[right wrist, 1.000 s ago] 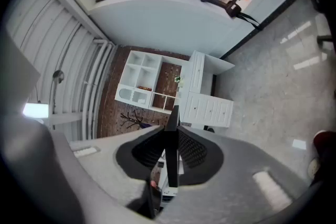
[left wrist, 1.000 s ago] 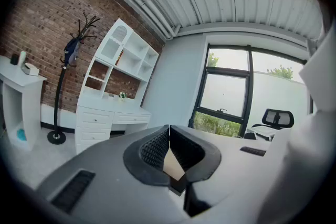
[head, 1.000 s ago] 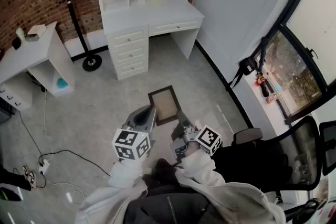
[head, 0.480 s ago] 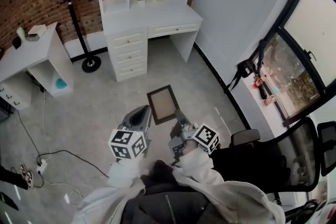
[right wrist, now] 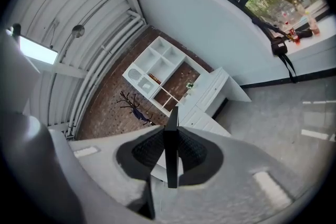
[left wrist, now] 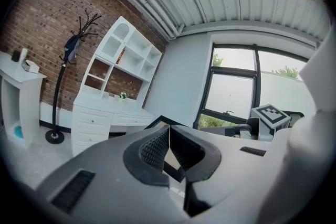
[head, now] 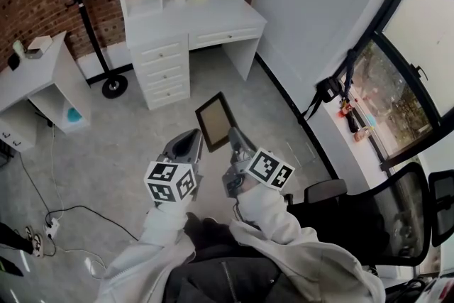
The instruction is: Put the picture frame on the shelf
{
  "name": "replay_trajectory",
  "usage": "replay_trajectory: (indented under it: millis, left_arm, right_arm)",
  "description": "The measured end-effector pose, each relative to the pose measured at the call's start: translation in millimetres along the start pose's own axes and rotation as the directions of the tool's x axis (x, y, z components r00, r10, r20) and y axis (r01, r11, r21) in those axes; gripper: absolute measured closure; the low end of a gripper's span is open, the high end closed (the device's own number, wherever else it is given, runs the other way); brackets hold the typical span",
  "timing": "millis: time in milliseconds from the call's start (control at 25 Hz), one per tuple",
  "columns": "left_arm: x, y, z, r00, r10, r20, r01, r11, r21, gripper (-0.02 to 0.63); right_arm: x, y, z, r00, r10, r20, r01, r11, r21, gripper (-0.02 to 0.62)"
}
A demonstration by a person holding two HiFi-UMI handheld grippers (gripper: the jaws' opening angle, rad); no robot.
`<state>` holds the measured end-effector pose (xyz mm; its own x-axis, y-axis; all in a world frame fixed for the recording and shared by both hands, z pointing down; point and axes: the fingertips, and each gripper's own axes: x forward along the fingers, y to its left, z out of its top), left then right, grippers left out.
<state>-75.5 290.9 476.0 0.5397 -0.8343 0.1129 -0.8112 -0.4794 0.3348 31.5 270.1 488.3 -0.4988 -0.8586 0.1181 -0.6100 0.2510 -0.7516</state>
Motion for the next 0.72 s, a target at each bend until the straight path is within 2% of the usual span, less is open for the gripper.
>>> replay_trajectory:
  millis: [200, 400, 600, 720]
  left_arm:
    - [44.4, 3.8, 14.8, 1.000, 0.000, 0.008, 0.000, 1.000, 0.011, 0.600]
    - [91.1, 18.3, 35.5, 1.000, -0.008, 0.027, 0.007, 0.999, 0.034, 0.600]
    - [137.1, 32.5, 52.9, 0.999, -0.029, 0.037, 0.027, 0.997, 0.067, 0.600]
    - [171.2, 58.3, 66.2, 0.999, -0.034, 0.035, 0.031, 0.997, 0.071, 0.600]
  right_arm:
    - [31.7, -3.1, 36.4, 0.999, 0.009, 0.031, -0.006, 0.995, -0.104, 0.531]
    - [71.5, -3.8, 65.3, 0.998, 0.015, 0.067, 0.002, 0.969, -0.246, 0.531]
    - [113.7, -10.7, 86.7, 0.996, 0.022, 0.084, 0.003, 0.959, -0.284, 0.531]
    - [153.6, -14.9, 100.7, 0.996, 0.018, 0.091, 0.010, 0.954, -0.301, 0.531]
